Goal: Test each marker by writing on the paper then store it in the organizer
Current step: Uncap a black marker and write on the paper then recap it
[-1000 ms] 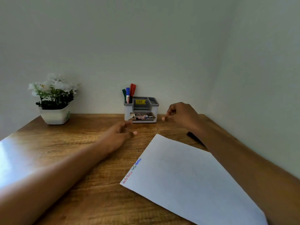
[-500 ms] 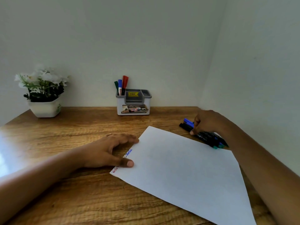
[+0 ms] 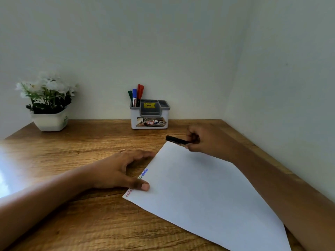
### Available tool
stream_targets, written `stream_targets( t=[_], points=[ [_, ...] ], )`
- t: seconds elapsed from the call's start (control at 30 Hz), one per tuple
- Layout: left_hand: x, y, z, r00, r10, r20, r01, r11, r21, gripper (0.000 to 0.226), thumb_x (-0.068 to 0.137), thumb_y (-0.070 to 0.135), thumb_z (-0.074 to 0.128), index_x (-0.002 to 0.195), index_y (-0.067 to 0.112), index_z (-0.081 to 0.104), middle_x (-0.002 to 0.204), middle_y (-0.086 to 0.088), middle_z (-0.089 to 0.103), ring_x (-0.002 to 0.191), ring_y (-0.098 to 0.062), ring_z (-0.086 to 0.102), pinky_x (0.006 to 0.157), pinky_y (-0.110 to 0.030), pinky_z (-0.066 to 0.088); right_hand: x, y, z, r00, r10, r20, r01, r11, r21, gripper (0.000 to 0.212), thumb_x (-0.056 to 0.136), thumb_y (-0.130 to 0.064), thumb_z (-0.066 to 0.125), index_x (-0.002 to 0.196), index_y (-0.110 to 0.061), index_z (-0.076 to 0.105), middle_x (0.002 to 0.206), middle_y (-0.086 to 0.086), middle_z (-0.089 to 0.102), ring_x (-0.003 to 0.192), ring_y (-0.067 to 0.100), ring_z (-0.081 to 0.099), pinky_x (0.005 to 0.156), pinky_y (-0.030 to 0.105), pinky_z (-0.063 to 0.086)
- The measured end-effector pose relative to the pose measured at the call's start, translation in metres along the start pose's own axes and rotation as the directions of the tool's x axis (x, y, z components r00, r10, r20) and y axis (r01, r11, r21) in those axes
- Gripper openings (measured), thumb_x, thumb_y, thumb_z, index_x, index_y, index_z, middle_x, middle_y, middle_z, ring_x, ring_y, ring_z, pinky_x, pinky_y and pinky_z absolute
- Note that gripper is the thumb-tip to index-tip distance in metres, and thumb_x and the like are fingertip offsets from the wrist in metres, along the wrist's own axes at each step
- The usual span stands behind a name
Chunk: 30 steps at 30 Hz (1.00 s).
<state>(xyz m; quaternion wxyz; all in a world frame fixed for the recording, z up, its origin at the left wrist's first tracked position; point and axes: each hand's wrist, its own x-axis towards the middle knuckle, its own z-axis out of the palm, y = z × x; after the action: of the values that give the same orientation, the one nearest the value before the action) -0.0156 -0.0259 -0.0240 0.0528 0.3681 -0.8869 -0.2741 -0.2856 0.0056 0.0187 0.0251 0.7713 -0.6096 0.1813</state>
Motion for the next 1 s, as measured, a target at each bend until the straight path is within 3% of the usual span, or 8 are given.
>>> stream_targets(
  t=[0.07, 0.13, 0.27, 0.47, 0.77, 0.87, 0.93, 1.0],
  points=[
    [0.0, 0.003, 0.0, 0.995, -0.019, -0.102, 0.003, 0.988, -0.155, 0.099, 0.05, 0.085, 0.062, 0.134, 0.064, 0.014, 0.145, 0.025, 0.032, 0.136, -0.002, 0.028, 0.116, -0.039, 0.025, 0.0, -0.012, 0.003, 0.994, -0.106, 0.002, 0.105, 0.991, 0.08, 0.016, 0.077, -0.027, 0.07, 0.08, -0.028, 0.053, 0.074, -0.011, 0.059, 0.066, 0.005, 0.052, 0.058, 0.022, 0.036],
    [0.0, 0.005, 0.0, 0.962, -0.017, -0.273, -0.06, 0.961, -0.271, 0.08, 0.067, 0.073, 0.062, 0.134, 0.062, 0.021, 0.137, 0.023, 0.044, 0.129, -0.001, 0.039, 0.112, -0.039, 0.033, -0.001, -0.024, 0.008, 0.98, -0.201, -0.016, 0.201, 0.975, 0.098, 0.013, 0.08, -0.026, 0.067, 0.084, -0.026, 0.055, 0.074, -0.009, 0.061, 0.065, 0.007, 0.053, 0.057, 0.022, 0.038],
    [-0.001, 0.011, 0.002, 0.86, 0.025, -0.51, -0.13, 0.976, -0.172, 0.039, 0.074, 0.057, 0.054, 0.112, 0.047, 0.058, 0.1, 0.026, 0.068, 0.1, 0.006, 0.059, 0.085, -0.027, 0.048, -0.005, -0.041, 0.012, 0.942, -0.319, -0.1, 0.328, 0.941, 0.085, 0.008, 0.083, -0.017, 0.065, 0.089, -0.016, 0.06, 0.08, -0.006, 0.062, 0.069, 0.007, 0.051, 0.06, 0.014, 0.036],
    [0.001, 0.012, 0.003, 0.822, 0.039, -0.568, -0.137, 0.982, -0.131, 0.018, 0.08, 0.038, 0.066, 0.098, 0.036, 0.068, 0.081, 0.02, 0.071, 0.082, 0.005, 0.064, 0.065, -0.01, 0.045, -0.005, -0.044, 0.016, 0.912, -0.38, -0.154, 0.388, 0.922, 0.021, 0.009, 0.083, -0.016, 0.067, 0.09, -0.013, 0.063, 0.082, -0.001, 0.064, 0.07, 0.008, 0.047, 0.059, 0.009, 0.029],
    [0.004, 0.005, -0.004, 0.752, 0.171, -0.637, -0.244, 0.969, -0.027, 0.024, 0.071, 0.055, 0.061, 0.084, 0.037, 0.07, 0.069, 0.013, 0.07, 0.062, -0.014, 0.064, 0.053, -0.028, 0.05, -0.003, -0.045, 0.017, 0.895, -0.407, -0.183, 0.42, 0.906, 0.043, 0.008, 0.088, -0.019, 0.063, 0.092, -0.011, 0.064, 0.081, 0.002, 0.065, 0.068, 0.011, 0.051, 0.058, 0.014, 0.035],
    [0.007, 0.007, -0.004, 0.723, 0.236, -0.649, -0.26, 0.964, 0.06, 0.018, 0.072, 0.048, 0.064, 0.089, 0.042, 0.065, 0.066, 0.018, 0.068, 0.061, -0.008, 0.062, 0.046, -0.014, 0.044, -0.002, -0.047, 0.019, 0.905, -0.395, -0.156, 0.408, 0.91, 0.066, 0.009, 0.088, -0.02, 0.063, 0.092, -0.012, 0.063, 0.08, -0.001, 0.063, 0.067, 0.011, 0.052, 0.057, 0.016, 0.036],
    [0.003, -0.004, -0.009, 0.713, 0.202, -0.671, -0.218, 0.974, 0.061, 0.013, 0.074, 0.041, 0.067, 0.086, 0.045, 0.063, 0.062, 0.02, 0.067, 0.061, -0.007, 0.063, 0.047, -0.012, 0.044, -0.001, -0.038, 0.015, 0.916, -0.357, -0.186, 0.373, 0.926, 0.061, 0.009, 0.087, -0.02, 0.063, 0.089, -0.011, 0.064, 0.076, 0.0, 0.064, 0.065, 0.007, 0.052, 0.057, 0.015, 0.035],
    [-0.003, -0.028, -0.026, 0.637, 0.062, -0.768, -0.15, 0.988, -0.045, 0.009, 0.074, 0.041, 0.07, 0.081, 0.047, 0.066, 0.068, 0.017, 0.071, 0.056, -0.009, 0.061, 0.049, -0.015, 0.044, 0.0, -0.019, 0.001, 0.938, -0.184, -0.293, 0.235, 0.961, 0.148, 0.005, 0.085, -0.02, 0.066, 0.086, -0.014, 0.065, 0.069, -0.004, 0.062, 0.064, 0.003, 0.053, 0.057, 0.013, 0.035]
  ],
)
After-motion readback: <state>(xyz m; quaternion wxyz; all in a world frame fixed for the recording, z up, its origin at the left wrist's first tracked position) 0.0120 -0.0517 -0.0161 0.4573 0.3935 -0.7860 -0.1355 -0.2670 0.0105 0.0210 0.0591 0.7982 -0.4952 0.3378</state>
